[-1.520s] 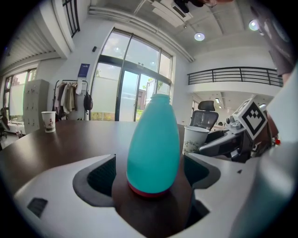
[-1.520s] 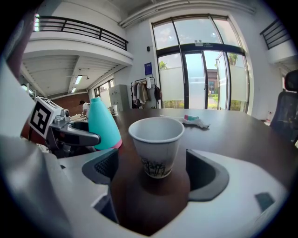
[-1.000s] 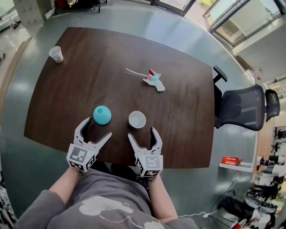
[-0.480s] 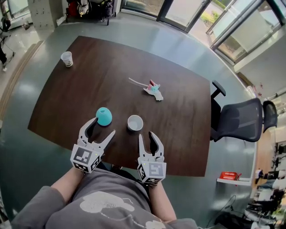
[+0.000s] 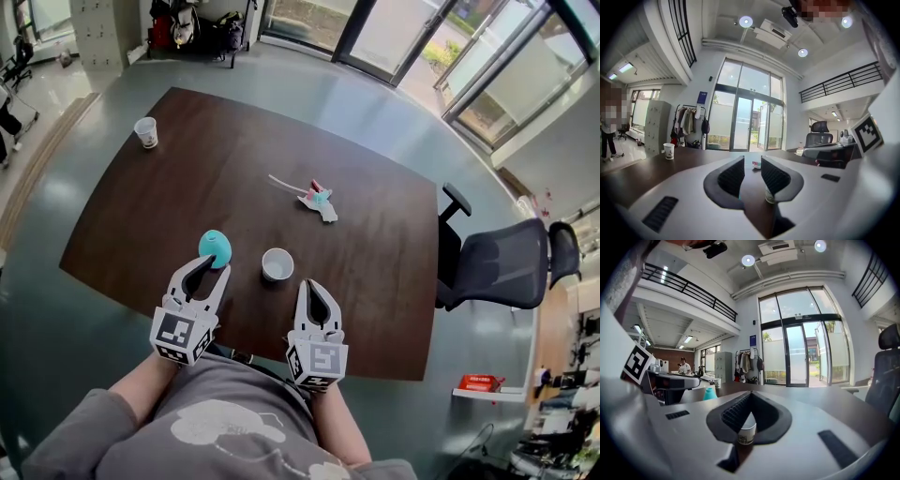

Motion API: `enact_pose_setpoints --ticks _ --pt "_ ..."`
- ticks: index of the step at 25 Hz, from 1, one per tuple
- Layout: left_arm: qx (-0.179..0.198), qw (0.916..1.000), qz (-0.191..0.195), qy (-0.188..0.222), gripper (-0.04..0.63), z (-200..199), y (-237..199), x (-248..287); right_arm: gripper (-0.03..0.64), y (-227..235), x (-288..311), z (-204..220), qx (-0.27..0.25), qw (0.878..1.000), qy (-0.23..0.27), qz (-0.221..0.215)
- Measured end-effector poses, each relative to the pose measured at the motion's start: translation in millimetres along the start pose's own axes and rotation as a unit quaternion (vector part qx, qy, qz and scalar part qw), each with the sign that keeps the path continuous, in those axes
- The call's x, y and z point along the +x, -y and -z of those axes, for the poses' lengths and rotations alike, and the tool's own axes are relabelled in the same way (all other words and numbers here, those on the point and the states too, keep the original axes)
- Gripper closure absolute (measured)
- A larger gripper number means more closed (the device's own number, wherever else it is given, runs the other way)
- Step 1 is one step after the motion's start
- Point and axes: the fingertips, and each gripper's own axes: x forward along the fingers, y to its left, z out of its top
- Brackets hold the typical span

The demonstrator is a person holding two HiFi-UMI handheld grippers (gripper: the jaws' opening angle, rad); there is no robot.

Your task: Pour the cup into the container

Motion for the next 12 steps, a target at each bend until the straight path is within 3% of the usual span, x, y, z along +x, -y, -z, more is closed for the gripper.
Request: enact_pose_setpoints --ticks 6,12 --pt "0.008 0.9998 -0.016 0.006 0.565 -1 4 5 0.627 4 0 4 0.013 1.0 -0.004 -0.017" --pt "0.009 0.9999 -0.012 0.001 0.586 1 11 13 0.628 7 1 4 -0.004 1.0 -0.007 -0.023"
